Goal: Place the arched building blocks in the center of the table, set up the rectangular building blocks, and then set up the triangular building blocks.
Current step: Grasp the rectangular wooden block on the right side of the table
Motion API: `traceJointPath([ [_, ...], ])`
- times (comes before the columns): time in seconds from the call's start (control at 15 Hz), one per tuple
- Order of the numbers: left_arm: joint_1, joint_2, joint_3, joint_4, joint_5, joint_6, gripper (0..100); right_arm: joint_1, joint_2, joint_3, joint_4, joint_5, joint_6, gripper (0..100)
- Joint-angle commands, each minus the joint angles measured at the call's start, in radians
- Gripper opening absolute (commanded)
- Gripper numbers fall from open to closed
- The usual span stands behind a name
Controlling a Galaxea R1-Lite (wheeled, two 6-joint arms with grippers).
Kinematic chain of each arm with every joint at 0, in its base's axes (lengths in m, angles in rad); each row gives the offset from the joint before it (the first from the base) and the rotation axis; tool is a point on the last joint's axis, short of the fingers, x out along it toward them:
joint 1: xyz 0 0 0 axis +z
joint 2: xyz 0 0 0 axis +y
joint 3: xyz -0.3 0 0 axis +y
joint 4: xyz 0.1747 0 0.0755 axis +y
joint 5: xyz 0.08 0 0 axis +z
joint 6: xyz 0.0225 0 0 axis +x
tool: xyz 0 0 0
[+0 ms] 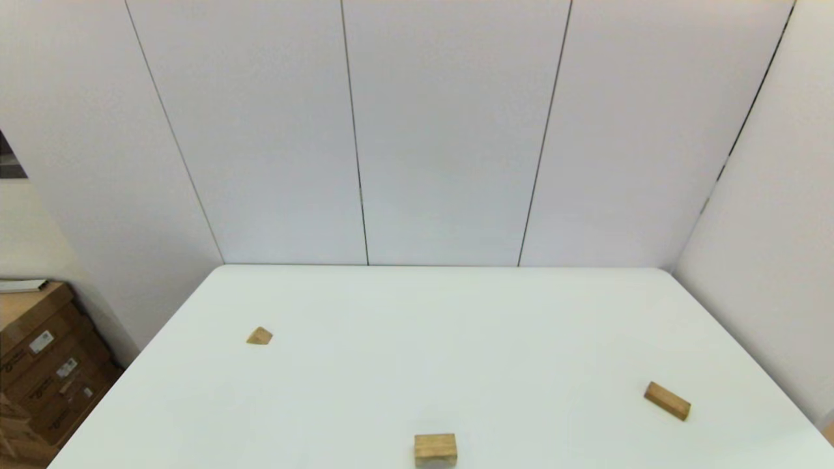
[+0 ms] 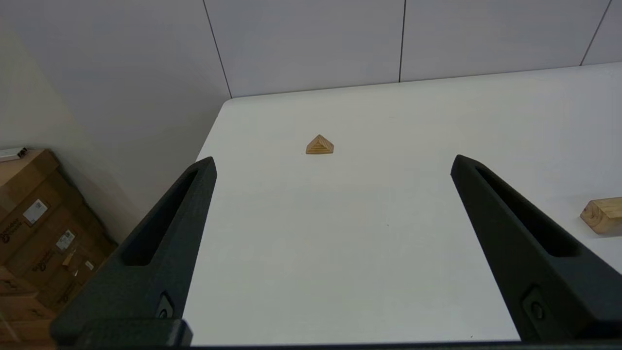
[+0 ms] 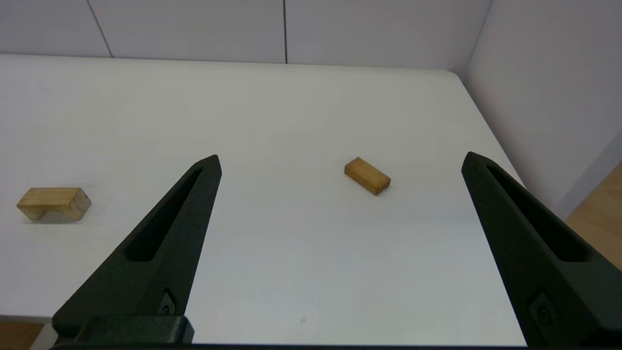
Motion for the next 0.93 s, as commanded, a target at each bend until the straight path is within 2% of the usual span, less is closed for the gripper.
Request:
traceJointPath([
  [0.07,0.0,0.002,0.0,0.0,-0.002,0.008,100,0.0,0.306,-0.248,0.047,-0.028,0.156,100],
  [0.13,0.0,0.004,0.0,0.0,-0.004,0.01,100,-0.005,0.426,-0.268,0.05,-0.034,0.191,100],
  [0.2,-0.001,0.004,0.0,0.0,-0.004,0.01,100,-0.005,0.553,-0.268,0.063,-0.043,0.19,100],
  [0.47,-0.001,0.002,0.0,-0.001,0.002,-0.004,100,0.002,0.868,-0.282,0.058,-0.041,0.09,100],
  [0.67,0.0,0.002,0.0,-0.001,-0.001,-0.004,100,-0.046,1.161,-0.354,0.053,-0.044,0.088,100],
  [0.93,0.0,0.002,0.0,-0.001,0.002,-0.013,100,-0.061,1.395,-0.429,0.047,-0.044,0.067,100],
])
